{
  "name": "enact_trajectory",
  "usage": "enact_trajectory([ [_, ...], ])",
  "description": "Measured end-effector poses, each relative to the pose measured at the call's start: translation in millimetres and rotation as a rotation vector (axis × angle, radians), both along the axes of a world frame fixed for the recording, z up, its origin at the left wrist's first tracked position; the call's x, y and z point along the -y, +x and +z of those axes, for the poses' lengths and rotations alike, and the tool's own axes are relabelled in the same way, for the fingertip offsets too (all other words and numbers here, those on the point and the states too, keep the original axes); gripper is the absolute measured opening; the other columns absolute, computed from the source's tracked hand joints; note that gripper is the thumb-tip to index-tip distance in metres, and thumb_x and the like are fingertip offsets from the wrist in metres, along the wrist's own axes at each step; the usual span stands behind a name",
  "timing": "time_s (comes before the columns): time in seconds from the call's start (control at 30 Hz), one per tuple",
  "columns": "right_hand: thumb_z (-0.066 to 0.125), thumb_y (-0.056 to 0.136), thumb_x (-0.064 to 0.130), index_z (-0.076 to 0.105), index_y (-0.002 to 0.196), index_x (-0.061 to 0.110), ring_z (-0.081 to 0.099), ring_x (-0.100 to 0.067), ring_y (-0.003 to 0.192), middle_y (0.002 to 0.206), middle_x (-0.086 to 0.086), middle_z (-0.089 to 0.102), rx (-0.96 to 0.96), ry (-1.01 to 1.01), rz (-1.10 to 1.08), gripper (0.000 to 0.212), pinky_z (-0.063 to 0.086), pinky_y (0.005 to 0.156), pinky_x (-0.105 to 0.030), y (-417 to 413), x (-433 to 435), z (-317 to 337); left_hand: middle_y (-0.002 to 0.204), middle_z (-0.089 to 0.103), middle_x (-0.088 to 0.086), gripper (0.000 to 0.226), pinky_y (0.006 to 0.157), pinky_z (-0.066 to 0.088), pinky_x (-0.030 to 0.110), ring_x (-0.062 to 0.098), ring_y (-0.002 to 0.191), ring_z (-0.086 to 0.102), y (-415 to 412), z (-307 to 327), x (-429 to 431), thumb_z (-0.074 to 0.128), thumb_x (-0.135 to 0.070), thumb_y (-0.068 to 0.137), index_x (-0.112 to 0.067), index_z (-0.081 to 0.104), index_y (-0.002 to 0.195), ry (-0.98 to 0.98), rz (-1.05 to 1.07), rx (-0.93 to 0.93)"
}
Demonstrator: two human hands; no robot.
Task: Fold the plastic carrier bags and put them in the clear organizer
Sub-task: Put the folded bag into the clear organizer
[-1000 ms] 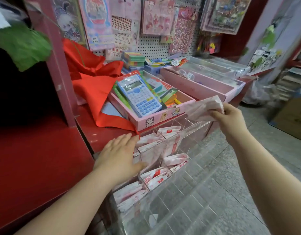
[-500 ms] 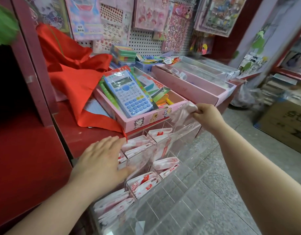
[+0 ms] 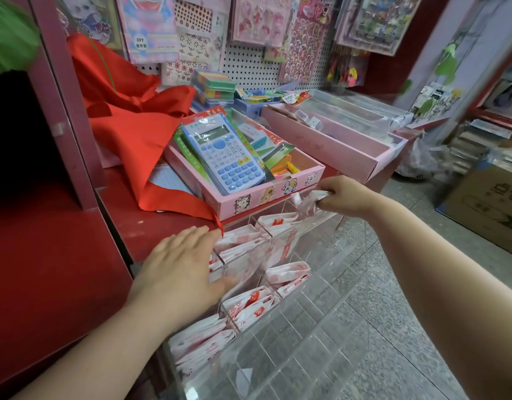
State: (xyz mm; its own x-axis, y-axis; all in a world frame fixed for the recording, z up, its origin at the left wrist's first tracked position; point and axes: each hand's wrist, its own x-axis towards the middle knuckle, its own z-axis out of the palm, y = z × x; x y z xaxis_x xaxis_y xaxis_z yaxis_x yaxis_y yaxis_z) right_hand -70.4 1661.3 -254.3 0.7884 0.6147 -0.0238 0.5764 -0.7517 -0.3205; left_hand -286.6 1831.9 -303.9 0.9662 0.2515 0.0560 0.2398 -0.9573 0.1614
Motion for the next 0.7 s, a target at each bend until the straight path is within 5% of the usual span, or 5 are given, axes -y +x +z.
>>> enact_trajectory([
  [0.13, 0.059, 0.079, 0.005, 0.054, 0.073, 0.019, 0.048, -0.018, 0.077, 0.073, 0.003, 0.052, -0.127, -0.132, 0.029, 0.016, 0.035, 0.059, -0.024, 7, -1, 3, 0.155, 0.001, -0.011, 0.074, 0.112, 0.002, 0.023, 0.007, 0.142, 0.001, 1, -1, 0, 0.032, -0.065, 0.088, -0.031, 0.001, 0.146, 0.017, 0.001, -0.005],
  [0.3, 0.046, 0.085, 0.005, 0.056, 0.122, 0.024, 0.042, -0.017, 0.12, 0.118, 0.003, 0.052, -0.06, -0.324, 0.06, 0.043, 0.02, 0.105, -0.036, 7, -9, 8, 0.154, 0.0, -0.013, 0.075, 0.111, 0.002, 0.023, 0.007, 0.142, 0.001, 0, 0, 0, 0.033, -0.064, 0.088, -0.031, -0.001, 0.146, 0.022, -0.002, -0.022],
  [0.4, 0.042, 0.089, 0.007, 0.063, 0.097, 0.022, 0.047, -0.023, 0.1, 0.098, -0.001, 0.058, 0.086, -0.361, 0.016, 0.028, 0.018, 0.1, -0.035, 8, -12, 7, 0.154, -0.001, -0.013, 0.075, 0.111, 0.002, 0.023, 0.006, 0.142, 0.001, -1, 0, 0, 0.031, -0.065, 0.088, -0.031, -0.002, 0.146, 0.031, -0.008, -0.022],
  [0.6, 0.041, 0.092, 0.016, 0.05, 0.129, 0.029, 0.04, -0.022, 0.12, 0.126, -0.001, 0.055, 0.189, -0.496, 0.021, 0.04, 0.017, 0.101, -0.031, 10, -17, 3, 0.154, 0.004, -0.014, 0.101, 0.107, 0.001, 0.022, 0.006, 0.141, 0.004, 0, 1, -1, 0.001, -0.078, 0.055, -0.033, 0.003, 0.145, 0.016, -0.012, -0.024],
  [0.7, 0.047, 0.089, 0.023, 0.053, 0.124, 0.025, 0.041, -0.023, 0.118, 0.12, -0.002, 0.055, 0.065, -0.488, 0.03, 0.035, 0.016, 0.106, -0.037, 13, -18, 1, 0.154, 0.001, -0.013, 0.09, 0.111, 0.002, 0.024, 0.006, 0.142, 0.002, 0, -1, -1, 0.006, -0.075, 0.067, -0.032, 0.001, 0.146, 0.023, -0.01, -0.026],
])
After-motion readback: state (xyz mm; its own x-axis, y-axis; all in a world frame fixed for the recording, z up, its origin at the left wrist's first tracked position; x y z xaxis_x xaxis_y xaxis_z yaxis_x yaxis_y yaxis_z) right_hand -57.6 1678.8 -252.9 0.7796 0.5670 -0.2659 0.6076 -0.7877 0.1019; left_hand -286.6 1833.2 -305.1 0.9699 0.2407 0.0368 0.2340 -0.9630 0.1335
